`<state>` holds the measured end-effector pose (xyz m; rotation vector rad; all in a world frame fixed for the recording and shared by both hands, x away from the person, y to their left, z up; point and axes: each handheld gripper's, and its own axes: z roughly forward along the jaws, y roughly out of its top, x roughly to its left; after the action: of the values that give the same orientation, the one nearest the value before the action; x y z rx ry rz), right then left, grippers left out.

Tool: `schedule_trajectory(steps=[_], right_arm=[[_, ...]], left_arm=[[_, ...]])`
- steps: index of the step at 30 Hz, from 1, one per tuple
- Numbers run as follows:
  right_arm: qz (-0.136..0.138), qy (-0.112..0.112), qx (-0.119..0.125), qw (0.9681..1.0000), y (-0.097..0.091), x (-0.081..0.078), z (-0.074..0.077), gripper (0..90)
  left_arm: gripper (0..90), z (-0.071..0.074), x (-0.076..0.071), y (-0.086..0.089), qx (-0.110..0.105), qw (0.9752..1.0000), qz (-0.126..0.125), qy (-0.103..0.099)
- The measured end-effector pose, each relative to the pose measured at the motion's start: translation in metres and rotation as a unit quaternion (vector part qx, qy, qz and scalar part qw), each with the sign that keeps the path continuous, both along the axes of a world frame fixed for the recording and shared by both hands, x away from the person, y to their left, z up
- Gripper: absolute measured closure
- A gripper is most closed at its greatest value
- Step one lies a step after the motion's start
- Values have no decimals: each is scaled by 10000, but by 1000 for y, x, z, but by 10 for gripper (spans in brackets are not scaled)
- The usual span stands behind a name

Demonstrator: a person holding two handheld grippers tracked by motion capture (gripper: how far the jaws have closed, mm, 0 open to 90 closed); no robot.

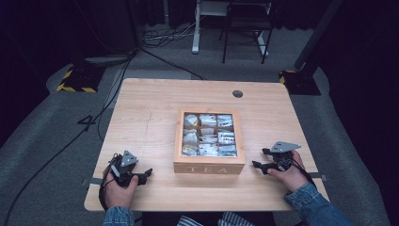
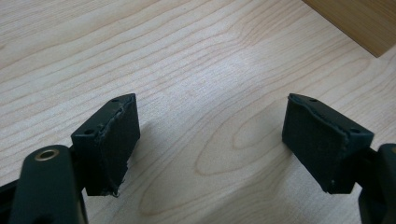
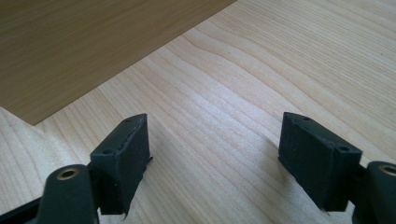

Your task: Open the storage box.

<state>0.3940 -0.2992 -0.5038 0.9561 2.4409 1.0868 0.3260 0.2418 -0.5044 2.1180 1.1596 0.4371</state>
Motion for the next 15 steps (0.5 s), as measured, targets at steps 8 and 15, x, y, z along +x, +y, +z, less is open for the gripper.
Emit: schedule_trajectory(steps=[8, 15], right_arm=[[4, 1, 0, 10000, 0, 0, 0, 246], [101, 3, 45, 9999, 0, 0, 0, 284]], left_arm=[[185, 0, 0, -1, 4, 10000, -38, -10], [170, 0, 1, -1, 21, 10000, -37, 3]])
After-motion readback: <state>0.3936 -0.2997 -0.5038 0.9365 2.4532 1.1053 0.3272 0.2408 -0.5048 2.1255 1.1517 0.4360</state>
